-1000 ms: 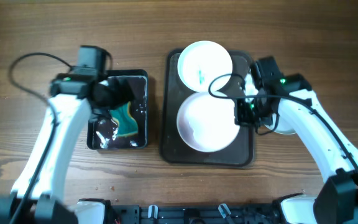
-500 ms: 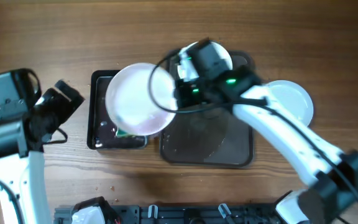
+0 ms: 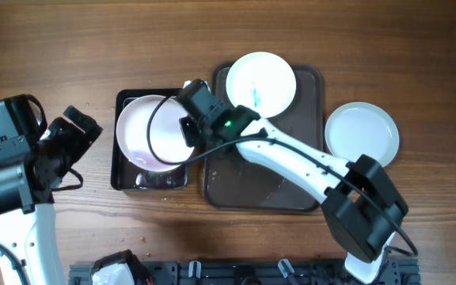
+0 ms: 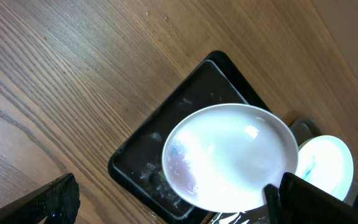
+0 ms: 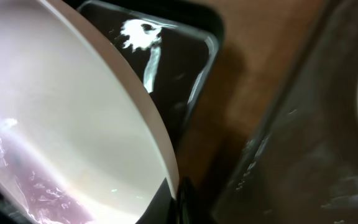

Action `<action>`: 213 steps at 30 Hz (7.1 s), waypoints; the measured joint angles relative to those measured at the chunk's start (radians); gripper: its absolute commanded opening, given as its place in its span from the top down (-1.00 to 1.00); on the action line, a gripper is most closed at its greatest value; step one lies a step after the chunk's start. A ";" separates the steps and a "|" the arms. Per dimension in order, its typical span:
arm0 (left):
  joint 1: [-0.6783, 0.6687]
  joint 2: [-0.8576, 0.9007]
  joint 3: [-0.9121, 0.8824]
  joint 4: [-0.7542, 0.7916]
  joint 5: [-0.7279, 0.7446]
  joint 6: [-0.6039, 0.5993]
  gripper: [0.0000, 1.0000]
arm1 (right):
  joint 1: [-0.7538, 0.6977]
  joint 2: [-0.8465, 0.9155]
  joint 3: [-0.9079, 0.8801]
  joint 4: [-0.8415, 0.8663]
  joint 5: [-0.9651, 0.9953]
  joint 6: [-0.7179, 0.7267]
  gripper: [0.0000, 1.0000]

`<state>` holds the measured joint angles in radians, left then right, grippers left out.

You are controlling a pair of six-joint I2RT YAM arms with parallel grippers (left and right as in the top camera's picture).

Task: Clean dirty plates on tray and stack at the side
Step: 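Lift the plate with the right gripper and rinse it over the small tray, then carry the plate right and stack it on the first clean plate, then reach the right gripper to the last blue-smeared plate on the tray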

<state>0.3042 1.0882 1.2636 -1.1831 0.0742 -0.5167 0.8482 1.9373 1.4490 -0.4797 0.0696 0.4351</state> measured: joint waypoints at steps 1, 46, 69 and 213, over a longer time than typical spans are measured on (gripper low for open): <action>0.000 0.000 0.000 0.000 0.000 0.000 -1.00 | 0.013 0.000 0.000 0.002 0.049 -0.022 0.92; 0.000 0.000 0.000 0.000 0.003 0.000 -1.00 | 0.310 -0.202 0.004 0.219 0.832 -0.805 0.91; 0.000 0.000 0.000 0.000 0.003 0.000 -1.00 | 0.315 -0.202 0.004 0.283 0.945 -0.821 0.91; 0.000 0.000 0.000 -0.048 0.126 0.000 -1.00 | -0.621 0.009 0.037 -0.149 -0.200 -0.375 0.00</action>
<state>0.3042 1.0882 1.2636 -1.2312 0.2001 -0.5167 0.2276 1.9461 1.4857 -0.6289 -0.1299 0.0605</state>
